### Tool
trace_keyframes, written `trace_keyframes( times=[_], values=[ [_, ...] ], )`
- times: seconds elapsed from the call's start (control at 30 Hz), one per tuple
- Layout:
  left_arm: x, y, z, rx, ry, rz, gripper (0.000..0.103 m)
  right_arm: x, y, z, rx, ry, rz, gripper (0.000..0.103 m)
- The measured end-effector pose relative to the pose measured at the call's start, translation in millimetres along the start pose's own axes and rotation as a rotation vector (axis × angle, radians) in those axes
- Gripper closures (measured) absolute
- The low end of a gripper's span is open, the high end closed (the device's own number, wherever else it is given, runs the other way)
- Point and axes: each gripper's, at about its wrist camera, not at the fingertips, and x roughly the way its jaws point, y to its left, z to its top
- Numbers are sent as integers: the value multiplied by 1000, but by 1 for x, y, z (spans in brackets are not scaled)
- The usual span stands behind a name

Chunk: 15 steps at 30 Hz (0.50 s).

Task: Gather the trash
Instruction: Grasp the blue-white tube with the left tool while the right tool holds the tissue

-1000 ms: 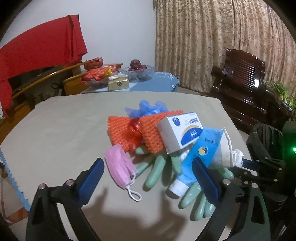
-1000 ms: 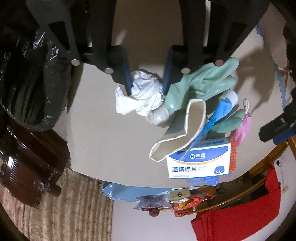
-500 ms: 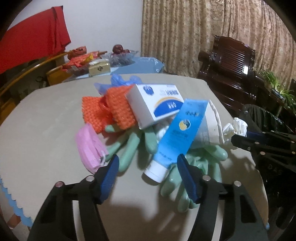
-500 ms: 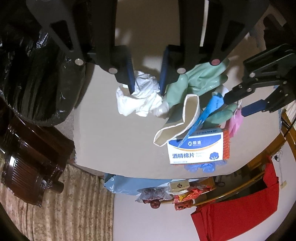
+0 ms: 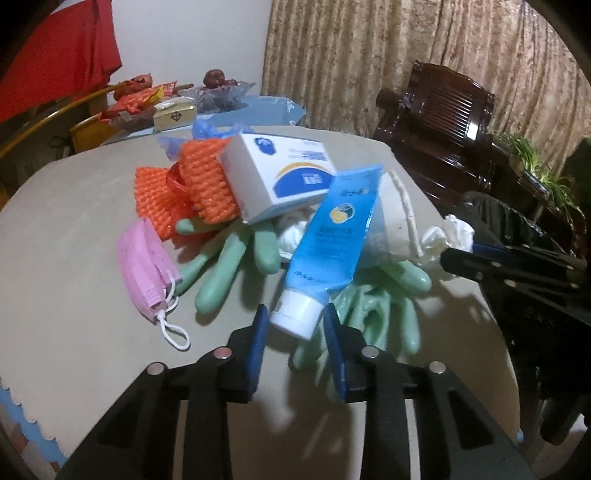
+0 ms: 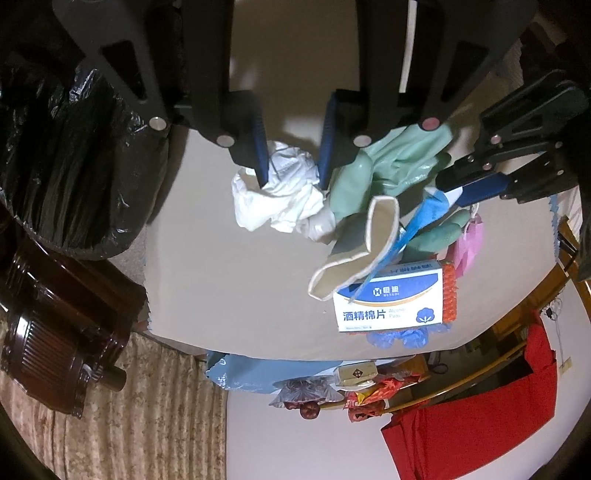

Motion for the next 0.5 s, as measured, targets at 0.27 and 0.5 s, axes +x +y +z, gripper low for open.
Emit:
trace_keyframes(
  times=[0.27,0.5],
  values=[
    [19,-1,5,5,47,-4,62,-2,-2,1,7,8,2,77],
    [16,-3,11,7,20,-24,73,-8,-4,2,12,-3,-1,77]
  ],
)
